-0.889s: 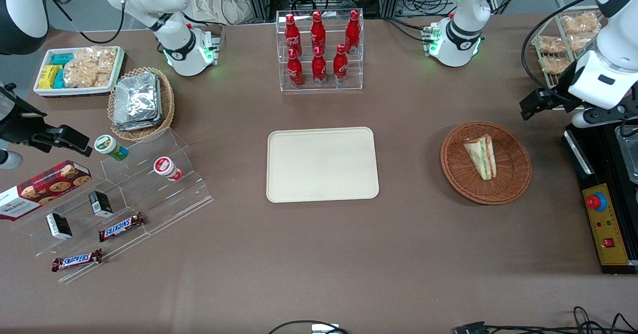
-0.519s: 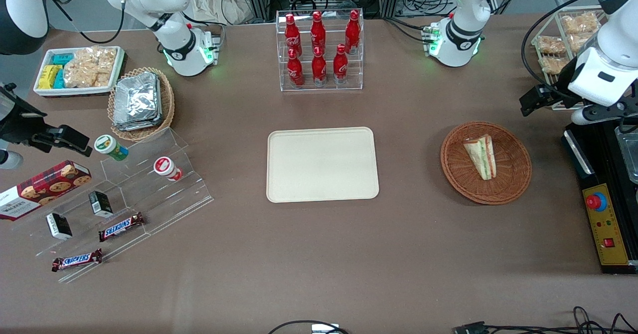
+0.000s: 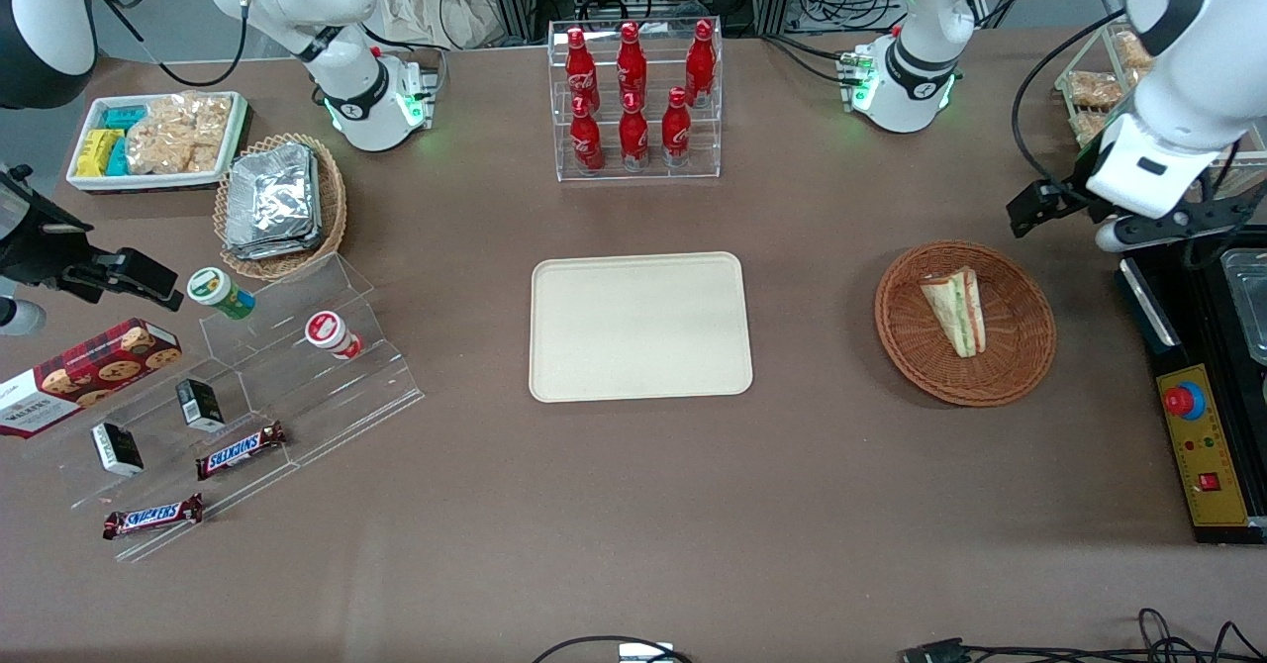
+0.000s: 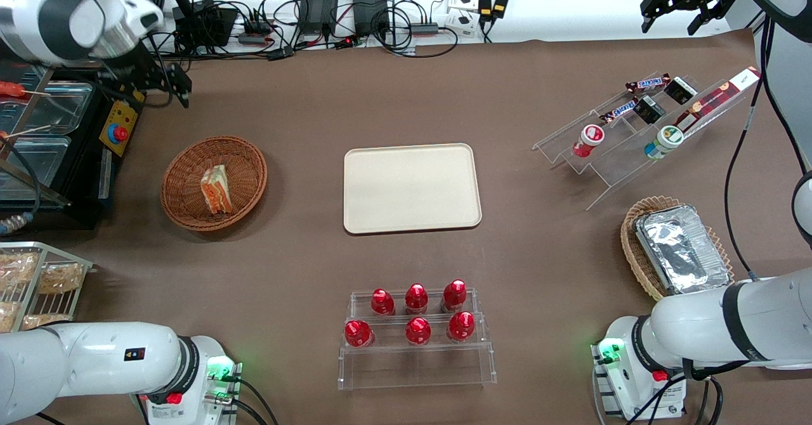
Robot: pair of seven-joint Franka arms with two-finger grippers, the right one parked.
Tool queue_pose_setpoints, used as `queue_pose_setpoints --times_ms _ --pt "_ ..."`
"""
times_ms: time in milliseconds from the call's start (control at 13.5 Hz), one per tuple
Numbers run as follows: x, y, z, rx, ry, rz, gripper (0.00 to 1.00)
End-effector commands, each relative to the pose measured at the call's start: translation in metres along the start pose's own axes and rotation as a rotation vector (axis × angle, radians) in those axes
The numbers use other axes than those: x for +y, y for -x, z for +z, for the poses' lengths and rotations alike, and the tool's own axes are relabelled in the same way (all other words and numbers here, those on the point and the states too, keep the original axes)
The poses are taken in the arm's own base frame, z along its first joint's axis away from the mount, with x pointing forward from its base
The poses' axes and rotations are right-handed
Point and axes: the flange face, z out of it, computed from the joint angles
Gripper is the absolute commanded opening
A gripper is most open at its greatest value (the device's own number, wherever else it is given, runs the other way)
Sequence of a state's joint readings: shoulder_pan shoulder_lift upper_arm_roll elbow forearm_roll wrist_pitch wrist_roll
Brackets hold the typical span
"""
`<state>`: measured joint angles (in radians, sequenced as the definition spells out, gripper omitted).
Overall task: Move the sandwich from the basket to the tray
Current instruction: 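Lower the open left gripper over the sandwich in the wicker basket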
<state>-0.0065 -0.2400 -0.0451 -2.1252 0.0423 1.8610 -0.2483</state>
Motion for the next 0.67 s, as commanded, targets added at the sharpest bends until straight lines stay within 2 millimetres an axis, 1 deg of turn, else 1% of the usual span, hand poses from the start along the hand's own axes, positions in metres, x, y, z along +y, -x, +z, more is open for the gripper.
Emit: queue_pose_setpoints --times_ms 0,74,296,370,444,593 --pt "-0.023 0.012 0.059 0.022 0.023 -0.049 1.0" --pt "-0.023 0.013 0.082 0.038 0.027 -0.051 1.0" --pt "-0.018 0.016 0.162 0.067 0.041 -0.047 1.0" --pt "-0.017 0.017 0.184 0.075 0.046 -0.05 1.0" --pt "-0.015 0.015 0.202 0.08 0.05 -0.066 1.0" --pt "-0.01 0.013 0.231 0.085 0.056 -0.093 1.0"
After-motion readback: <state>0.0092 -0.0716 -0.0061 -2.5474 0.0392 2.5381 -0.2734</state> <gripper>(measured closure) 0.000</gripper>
